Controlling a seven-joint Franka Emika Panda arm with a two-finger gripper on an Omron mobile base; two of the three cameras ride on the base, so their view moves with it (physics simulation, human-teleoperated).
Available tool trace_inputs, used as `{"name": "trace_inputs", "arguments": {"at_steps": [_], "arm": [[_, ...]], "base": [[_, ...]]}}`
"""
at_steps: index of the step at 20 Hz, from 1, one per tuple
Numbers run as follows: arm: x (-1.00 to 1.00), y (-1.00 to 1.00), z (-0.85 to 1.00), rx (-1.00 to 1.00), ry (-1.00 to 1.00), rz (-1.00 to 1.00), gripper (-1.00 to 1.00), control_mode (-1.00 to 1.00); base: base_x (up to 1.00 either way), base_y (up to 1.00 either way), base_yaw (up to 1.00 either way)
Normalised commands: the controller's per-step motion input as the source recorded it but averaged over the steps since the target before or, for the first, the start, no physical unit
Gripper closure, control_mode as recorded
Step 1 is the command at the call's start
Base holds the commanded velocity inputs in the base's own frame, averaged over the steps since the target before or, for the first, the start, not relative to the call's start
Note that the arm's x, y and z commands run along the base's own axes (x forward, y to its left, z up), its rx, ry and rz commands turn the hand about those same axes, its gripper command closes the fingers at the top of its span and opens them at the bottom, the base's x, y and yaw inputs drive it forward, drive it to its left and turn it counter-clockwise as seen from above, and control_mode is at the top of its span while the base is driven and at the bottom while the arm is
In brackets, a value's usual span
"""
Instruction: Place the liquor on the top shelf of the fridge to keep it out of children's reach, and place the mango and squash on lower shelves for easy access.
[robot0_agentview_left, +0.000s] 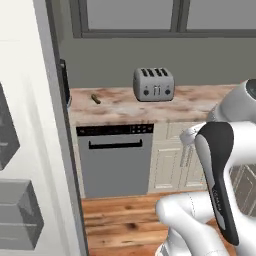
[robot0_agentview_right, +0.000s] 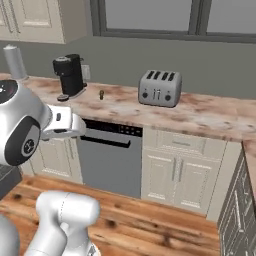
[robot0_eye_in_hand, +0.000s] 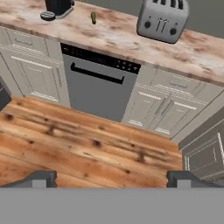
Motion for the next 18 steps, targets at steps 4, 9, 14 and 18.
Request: {"name": "trace_inputs", "arguments": {"at_steps": [4,9,14,18], "arm": [[0.00,0.00,0.00,0.00,0.00,0.00,-1.00,1.00],[0.00,0.00,0.00,0.00,0.00,0.00,-1.00,1.00],[0.00,0.00,0.00,0.00,0.00,0.00,-1.00,1.00],[0.00,0.00,0.00,0.00,0.00,0.00,-1.00,1.00]], "base": [[0.99,0.11,0.00],[0.87,0.49,0.00],[0.69,0.84,0.00],[0.70,0.77,0.00]]}}
